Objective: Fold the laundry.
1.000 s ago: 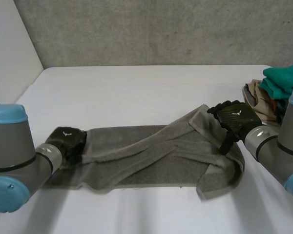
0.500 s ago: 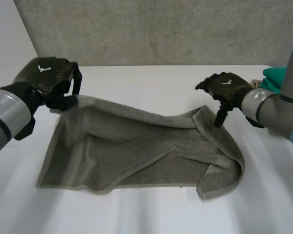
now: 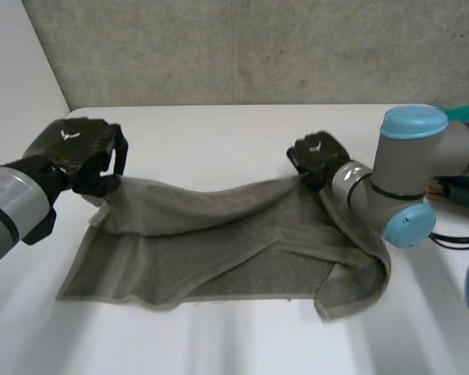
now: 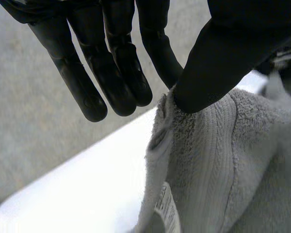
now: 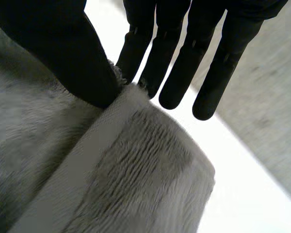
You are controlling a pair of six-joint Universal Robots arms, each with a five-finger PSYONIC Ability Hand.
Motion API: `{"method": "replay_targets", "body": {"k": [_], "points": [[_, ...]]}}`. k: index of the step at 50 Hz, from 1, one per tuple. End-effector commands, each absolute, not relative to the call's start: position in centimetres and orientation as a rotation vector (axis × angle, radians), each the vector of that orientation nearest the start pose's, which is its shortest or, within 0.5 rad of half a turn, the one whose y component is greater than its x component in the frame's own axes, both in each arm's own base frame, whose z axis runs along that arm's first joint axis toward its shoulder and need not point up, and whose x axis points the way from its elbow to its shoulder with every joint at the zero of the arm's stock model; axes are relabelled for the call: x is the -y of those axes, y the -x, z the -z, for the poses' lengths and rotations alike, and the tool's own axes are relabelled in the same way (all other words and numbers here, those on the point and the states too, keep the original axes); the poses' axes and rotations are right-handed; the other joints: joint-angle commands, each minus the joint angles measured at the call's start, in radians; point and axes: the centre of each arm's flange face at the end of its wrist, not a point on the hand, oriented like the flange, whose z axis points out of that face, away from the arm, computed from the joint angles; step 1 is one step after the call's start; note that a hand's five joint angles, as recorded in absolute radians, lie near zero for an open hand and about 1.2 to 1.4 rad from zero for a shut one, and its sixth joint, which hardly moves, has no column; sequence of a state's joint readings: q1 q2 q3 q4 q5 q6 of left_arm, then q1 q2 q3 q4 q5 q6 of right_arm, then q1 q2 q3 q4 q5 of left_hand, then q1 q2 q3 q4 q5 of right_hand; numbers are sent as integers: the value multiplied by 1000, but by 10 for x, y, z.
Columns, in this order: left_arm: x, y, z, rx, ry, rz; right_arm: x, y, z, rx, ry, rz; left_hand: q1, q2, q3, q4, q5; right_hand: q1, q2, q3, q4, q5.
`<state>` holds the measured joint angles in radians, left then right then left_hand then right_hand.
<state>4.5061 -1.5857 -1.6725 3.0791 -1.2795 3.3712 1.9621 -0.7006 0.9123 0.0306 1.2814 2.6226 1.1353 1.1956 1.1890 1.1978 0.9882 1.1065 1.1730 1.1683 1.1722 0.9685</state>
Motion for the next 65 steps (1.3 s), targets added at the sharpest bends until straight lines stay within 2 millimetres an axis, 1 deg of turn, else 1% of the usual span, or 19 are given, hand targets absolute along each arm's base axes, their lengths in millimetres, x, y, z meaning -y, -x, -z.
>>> {"method": "replay_targets", "body": {"k": [1, 3, 4, 7, 8, 12, 16, 19, 26, 27, 30, 31, 35, 39, 41, 43, 46, 58, 65], "points": [[278, 210, -279, -2343, -820, 2223, 387, -320, -222, -1688, 1069, 2291, 261, 201, 207, 198, 234, 290, 223, 228, 224, 253], [290, 211, -294, -2241, -789, 2321, 394, -319, -242, -1590, 999, 2432, 261, 201, 207, 198, 234, 290, 223, 228, 224, 253], [302, 210, -313, -2122, -756, 2424, 398, -318, -264, -1477, 928, 2564, 261, 201, 207, 198, 234, 290, 223, 228, 224, 253], [316, 209, -353, -1882, -679, 2613, 397, -317, -297, -1293, 824, 2721, 261, 201, 207, 198, 234, 290, 223, 228, 224, 253], [324, 206, -378, -1739, -612, 2724, 393, -317, -318, -1175, 771, 2791, 261, 201, 207, 198, 234, 290, 223, 228, 224, 253], [334, 200, -421, -1506, -479, 2923, 376, -313, -357, -930, 688, 2873, 261, 201, 207, 198, 234, 290, 223, 228, 224, 253], [343, 188, -422, -1555, -390, 2921, 365, -306, -372, -859, 676, 2878, 261, 201, 207, 198, 234, 290, 223, 228, 224, 253], [345, 181, -407, -1681, -365, 2865, 362, -299, -367, -924, 709, 2852, 261, 201, 207, 198, 234, 290, 223, 228, 224, 253], [317, 178, -319, -2168, -459, 2605, 322, -282, -309, -1382, 899, 2549, 261, 201, 207, 198, 234, 290, 223, 228, 224, 253], [308, 180, -296, -2254, -503, 2553, 311, -280, -288, -1478, 948, 2447, 261, 201, 207, 198, 234, 290, 223, 228, 224, 253], [295, 181, -262, -2364, -555, 2473, 293, -279, -255, -1591, 1016, 2294, 261, 201, 207, 198, 234, 290, 223, 228, 224, 253], [287, 182, -241, -2428, -578, 2417, 282, -279, -232, -1657, 1057, 2193, 261, 201, 207, 198, 234, 290, 223, 228, 224, 253], [271, 182, -201, -2527, -631, 2272, 261, -280, -178, -1795, 1133, 1981, 261, 201, 207, 198, 234, 290, 223, 228, 224, 253], [257, 184, -183, -2588, -691, 2157, 260, -280, -149, -1898, 1177, 1873, 261, 201, 207, 198, 234, 290, 223, 228, 224, 253], [253, 185, -183, -2595, -709, 2133, 261, -278, -144, -1945, 1185, 1844, 261, 201, 207, 198, 234, 179, 112, 117, 113, 142], [252, 184, -187, -2588, -714, 2126, 265, -274, -143, -2008, 1176, 1805, 261, 201, 207, 198, 234, -356, -422, -418, -422, -392], [251, 183, -196, -2573, -708, 2142, 273, -267, -148, -2075, 1124, 1785, 261, 201, 207, 198, 234, -661, -728, -723, -727, -698], [254, 178, -232, -2453, -663, 2274, 305, -221, -180, -2236, 592, 1618, 261, 201, 207, 198, 234, -779, -846, -841, -845, -816], [254, 179, -249, -2433, -634, 2337, 310, -215, -167, -2291, 505, 1508, 261, 201, 207, 198, 234, -703, -769, -765, -769, -740]]}}
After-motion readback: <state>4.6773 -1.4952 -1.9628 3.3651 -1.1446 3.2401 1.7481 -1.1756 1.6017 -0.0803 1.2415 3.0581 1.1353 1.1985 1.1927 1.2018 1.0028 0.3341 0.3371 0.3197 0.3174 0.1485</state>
